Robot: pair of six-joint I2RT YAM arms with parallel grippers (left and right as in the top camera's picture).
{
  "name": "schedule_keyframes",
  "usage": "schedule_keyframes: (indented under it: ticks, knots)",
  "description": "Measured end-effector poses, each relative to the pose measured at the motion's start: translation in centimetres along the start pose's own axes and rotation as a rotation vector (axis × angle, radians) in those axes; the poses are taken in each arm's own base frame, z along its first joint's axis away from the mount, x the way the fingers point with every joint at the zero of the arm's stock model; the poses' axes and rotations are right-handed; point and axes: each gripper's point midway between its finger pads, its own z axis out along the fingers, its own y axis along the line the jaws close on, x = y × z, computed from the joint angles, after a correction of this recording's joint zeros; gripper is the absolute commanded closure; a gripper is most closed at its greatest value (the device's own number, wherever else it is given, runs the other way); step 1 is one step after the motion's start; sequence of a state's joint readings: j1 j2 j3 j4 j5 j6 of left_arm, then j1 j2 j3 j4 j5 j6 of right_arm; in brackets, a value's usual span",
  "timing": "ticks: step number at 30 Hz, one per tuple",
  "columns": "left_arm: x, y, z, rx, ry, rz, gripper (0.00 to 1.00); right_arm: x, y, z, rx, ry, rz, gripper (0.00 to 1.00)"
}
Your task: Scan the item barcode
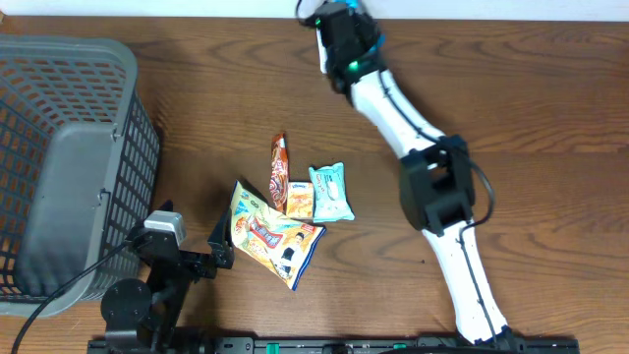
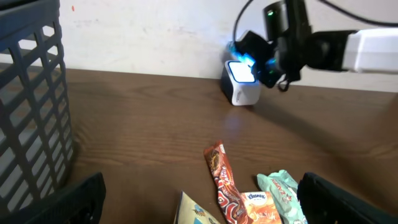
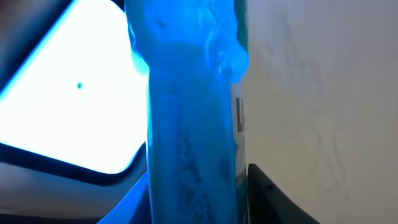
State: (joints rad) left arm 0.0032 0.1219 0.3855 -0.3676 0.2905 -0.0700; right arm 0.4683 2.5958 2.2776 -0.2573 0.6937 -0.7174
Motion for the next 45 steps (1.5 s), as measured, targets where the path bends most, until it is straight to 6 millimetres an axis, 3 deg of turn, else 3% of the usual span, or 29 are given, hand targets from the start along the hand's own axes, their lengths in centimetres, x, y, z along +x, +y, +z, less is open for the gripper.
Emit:
schedule_keyframes:
  ticks: [6,11,13,19,22,28,33,37,41,45]
  knots:
    - [0.0,0.0,0.0,0.0,0.0,0.0,0.02,-1.3,-1.5,-1.3,0.127,0.006,-0.024,0.99]
    - [0.0,0.0,0.0,0.0,0.0,0.0,0.02,1.2,-3.3,-1.1,0.206,0.125,-0.048,0.99]
    - [0.0,0.0,0.0,0.0,0.0,0.0,0.02,3.1,-3.9,-0.8,0.223,0.198,-0.066,0.99]
    - [0.0,0.0,0.0,-0.001,0.001,0.0,0.02,14.4,-6.0,1.0,0.187,0.531,-0.124,0.99]
    - [0.0,0.0,0.0,0.0,0.0,0.0,0.02,21.6,-8.2,1.6,0.177,0.707,-0.067,0.99]
    - [0.0,0.0,0.0,0.0,0.001,0.0,0.02,35.4,-12.4,2.2,0.132,0.971,0.162,0.99]
    - [0.0,0.0,0.0,0.0,0.001,0.0,0.02,45.3,-15.3,2.2,0.109,1.105,0.376,0.99]
    - [0.0,0.0,0.0,0.0,0.001,0.0,0.02,52.8,-17.0,1.0,0.103,1.198,0.526,0.97]
    - [0.0,0.0,0.0,0.0,0.0,0.0,0.02,58.7,-18.0,-0.8,0.126,1.279,0.641,0.96]
    - [0.0,0.0,0.0,0.0,0.001,0.0,0.02,63.5,-18.2,-2.8,0.132,1.343,0.765,0.92]
